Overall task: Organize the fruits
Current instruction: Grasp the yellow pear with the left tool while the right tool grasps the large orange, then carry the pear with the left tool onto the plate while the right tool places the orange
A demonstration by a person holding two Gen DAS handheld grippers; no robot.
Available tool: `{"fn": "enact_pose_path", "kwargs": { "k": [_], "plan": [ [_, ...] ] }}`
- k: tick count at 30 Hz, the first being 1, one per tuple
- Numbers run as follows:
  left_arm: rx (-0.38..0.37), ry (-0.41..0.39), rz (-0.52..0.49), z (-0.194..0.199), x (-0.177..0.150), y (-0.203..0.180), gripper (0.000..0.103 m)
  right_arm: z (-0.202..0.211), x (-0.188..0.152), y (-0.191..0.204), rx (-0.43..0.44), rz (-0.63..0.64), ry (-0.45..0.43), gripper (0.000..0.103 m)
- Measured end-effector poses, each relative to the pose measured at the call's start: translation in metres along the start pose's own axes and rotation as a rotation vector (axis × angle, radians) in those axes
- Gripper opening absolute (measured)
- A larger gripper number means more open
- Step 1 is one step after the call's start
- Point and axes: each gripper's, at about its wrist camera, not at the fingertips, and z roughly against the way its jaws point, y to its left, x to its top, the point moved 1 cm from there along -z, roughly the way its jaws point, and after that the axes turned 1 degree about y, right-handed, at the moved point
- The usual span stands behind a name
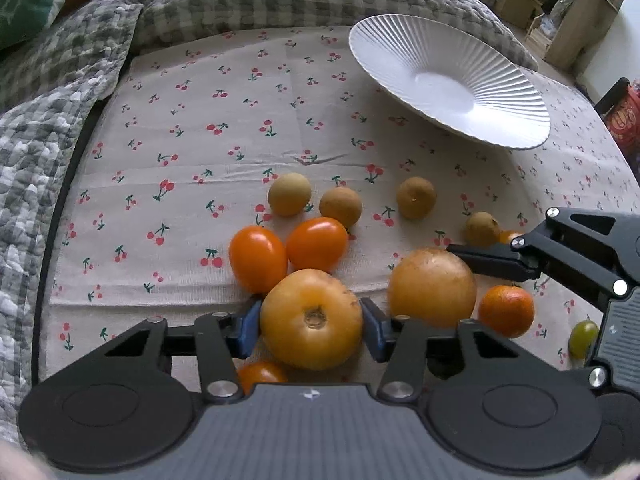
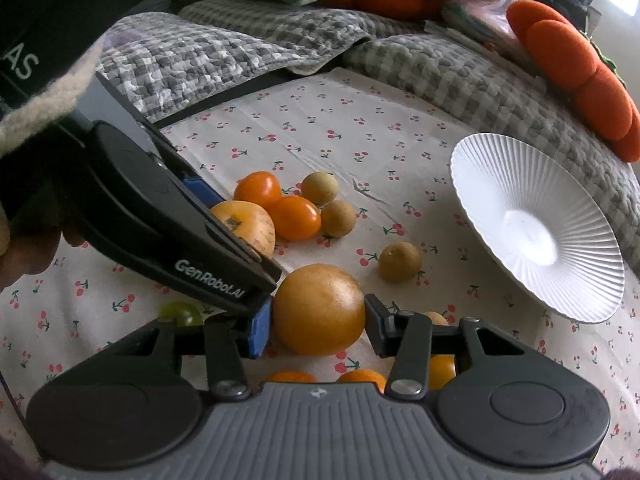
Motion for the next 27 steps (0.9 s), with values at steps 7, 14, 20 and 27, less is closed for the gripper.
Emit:
{"fn": "enact_pose_path", "kwargs": {
  "k": [7,14,20,27],
  "plan": [
    [-0.003,-0.001,0.017,0.004,-0.001,0.0,0.041,0.002,0.002,-0.001,-0.012,0.008,-0.004,0.044],
    [-0.029,-0.009,0.047,0.015,0.002,-0.002,0.041,0.007,0.004,-0.007,-0.025,-0.012,-0.016,0.044],
    [-0.047,-0.032,0.071,0.029,0.007,-0.008,0.041,0.011,0.005,-0.004,-0.03,-0.011,-0.028,0.044],
    [-0.063,-0.073,0.105,0.041,0.018,-0.007,0.041,0.026,0.016,-0.02,-0.045,-0.048,-0.08,0.044]
  ]
}}
